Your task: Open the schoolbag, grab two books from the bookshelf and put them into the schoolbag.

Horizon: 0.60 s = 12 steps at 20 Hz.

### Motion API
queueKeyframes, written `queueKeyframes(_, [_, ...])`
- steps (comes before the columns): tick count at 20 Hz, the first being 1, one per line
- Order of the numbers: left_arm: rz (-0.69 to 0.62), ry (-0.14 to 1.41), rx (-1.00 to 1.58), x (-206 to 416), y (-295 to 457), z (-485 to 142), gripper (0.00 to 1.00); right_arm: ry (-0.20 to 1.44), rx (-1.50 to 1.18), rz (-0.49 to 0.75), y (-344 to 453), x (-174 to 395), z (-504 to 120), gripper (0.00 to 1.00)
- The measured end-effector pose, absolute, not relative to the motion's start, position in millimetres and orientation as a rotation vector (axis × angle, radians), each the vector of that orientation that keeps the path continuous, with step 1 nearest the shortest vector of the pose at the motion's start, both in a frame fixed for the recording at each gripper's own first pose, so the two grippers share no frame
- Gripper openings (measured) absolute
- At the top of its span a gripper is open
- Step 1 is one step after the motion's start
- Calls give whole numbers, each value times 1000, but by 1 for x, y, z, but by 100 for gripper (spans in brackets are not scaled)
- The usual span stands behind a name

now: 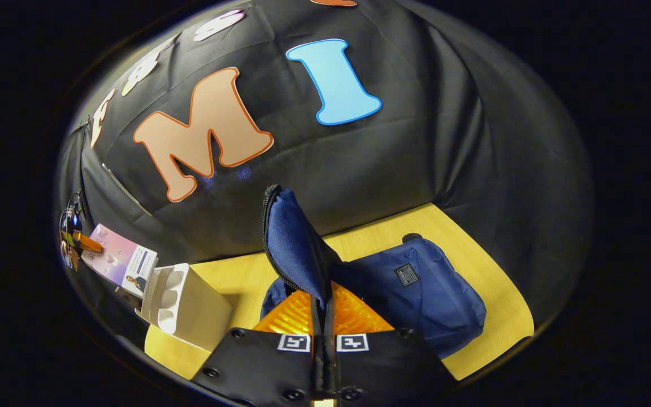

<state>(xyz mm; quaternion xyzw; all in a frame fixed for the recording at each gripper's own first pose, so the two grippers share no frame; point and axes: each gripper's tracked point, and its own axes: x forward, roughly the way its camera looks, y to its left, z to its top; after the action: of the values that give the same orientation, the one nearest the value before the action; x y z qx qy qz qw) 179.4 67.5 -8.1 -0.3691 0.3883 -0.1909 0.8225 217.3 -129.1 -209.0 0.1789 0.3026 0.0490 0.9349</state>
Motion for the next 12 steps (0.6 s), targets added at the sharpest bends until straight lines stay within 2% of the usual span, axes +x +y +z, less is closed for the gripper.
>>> queueKeyframes(7, [-487, 858, -951, 188, -7, -34, 33, 625, 390, 127, -125, 217, -210, 3])
queueKeyframes(8, [-492, 869, -954, 190, -16, -40, 31, 625, 392, 133, -123, 219, -211, 0])
queueKeyframes(9, [-504, 882, -963, 190, -26, -44, 33, 626, 391, 136, -124, 221, -211, 3])
queueKeyframes(12, [-530, 921, -978, 194, -67, -56, 32, 624, 397, 149, -123, 221, -212, 4])
